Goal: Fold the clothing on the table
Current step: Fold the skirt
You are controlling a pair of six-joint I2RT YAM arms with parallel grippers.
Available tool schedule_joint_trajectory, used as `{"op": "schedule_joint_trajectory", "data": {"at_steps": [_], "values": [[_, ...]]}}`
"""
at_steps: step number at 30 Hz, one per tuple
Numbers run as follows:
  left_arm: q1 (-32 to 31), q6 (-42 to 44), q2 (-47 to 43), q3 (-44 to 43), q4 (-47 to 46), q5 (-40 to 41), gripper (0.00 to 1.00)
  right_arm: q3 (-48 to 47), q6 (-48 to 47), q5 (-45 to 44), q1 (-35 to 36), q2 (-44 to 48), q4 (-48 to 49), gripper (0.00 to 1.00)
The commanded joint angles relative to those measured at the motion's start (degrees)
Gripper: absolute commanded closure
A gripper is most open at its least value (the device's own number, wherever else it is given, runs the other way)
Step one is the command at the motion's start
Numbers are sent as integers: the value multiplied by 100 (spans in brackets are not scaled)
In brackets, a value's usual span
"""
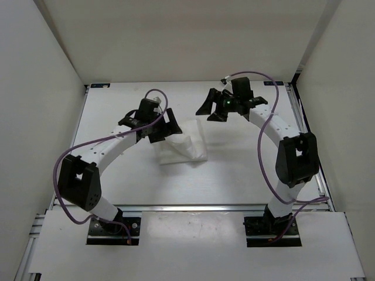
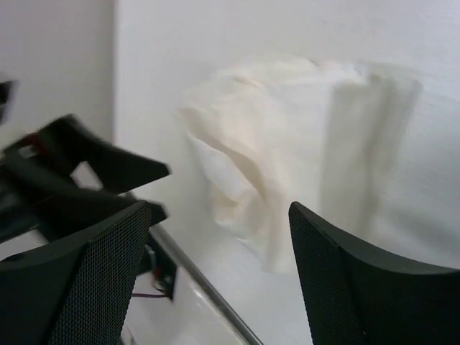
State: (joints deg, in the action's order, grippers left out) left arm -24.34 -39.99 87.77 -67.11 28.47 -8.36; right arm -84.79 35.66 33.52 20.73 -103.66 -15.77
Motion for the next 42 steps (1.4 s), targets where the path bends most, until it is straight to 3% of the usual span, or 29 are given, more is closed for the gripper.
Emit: {"op": "schedule_joint_trajectory", "data": {"at_steps": [1, 3, 5, 7, 8, 10, 13, 14, 15, 16, 17, 25, 31, 35, 36, 37, 38, 39, 42], "values": [[-491, -378, 29, -39, -157, -78, 1, 348, -1016, -1249, 80, 301, -1304, 18], [-606, -422, 135, -144, -149, 219, 1, 612, -1105, -1462, 89, 433, -1332, 18], [-695, -422, 258, -259, -140, 519, 8, 875, -1079, -1541, 80, 609, -1236, 18], [-634, -518, 390, -302, -323, 432, 25, 1017, -1070, -1524, 89, 811, -1174, 19], [-608, -615, 477, -320, -377, 397, 46, 1131, -1087, -1541, 98, 873, -1139, 19], [-660, -729, 671, -477, -377, 466, 100, 1237, -1114, -1550, 168, 935, -1165, 20], [-835, -695, 1013, -898, -325, 493, 98, 1342, -1131, -1585, 115, 1014, -1218, 20], [-905, -625, 1058, -987, -264, 528, 76, 1343, -1140, -1603, 150, 1075, -1192, 19], [-950, -590, 1093, -1136, -193, 607, 63, 1421, -1149, -1594, 98, 1093, -1183, 20], [-1011, -511, 1120, -1224, -158, 703, 43, 1448, -1158, -1629, 80, 1154, -1183, 20], [-1055, -458, 1137, -1243, -157, 756, 42, 1466, -1132, -1551, 63, 1181, -1174, 20], [-1012, -536, 1207, -919, -272, 486, 54, 1668, -1149, -1594, 28, 1331, -1130, 20], [-1152, -317, 1225, -1067, 106, 704, 49, 1756, -1123, -1524, 1, 1453, -1069, 20], [-1169, -326, 1295, -1058, 123, 537, 52, 1773, -1061, -1567, 45, 1454, -1042, 20], [-1213, -265, 1339, -1128, 246, 572, 55, 1799, -1096, -1550, 10, 1454, -1042, 21], [-1231, -229, 1366, -1155, 282, 581, 66, 1808, -1088, -1567, 10, 1462, -1016, 20], [-1223, -220, 1392, -1207, 334, 538, 86, 1826, -1079, -1550, 10, 1471, -1007, 20], [-1249, -220, 1392, -1173, 370, 529, 99, 1852, -1070, -1585, 10, 1523, -946, 21], [-1162, -238, 1261, -1059, 414, 494, 100, 1949, -1035, -1498, -69, 1629, -902, 22]]}}
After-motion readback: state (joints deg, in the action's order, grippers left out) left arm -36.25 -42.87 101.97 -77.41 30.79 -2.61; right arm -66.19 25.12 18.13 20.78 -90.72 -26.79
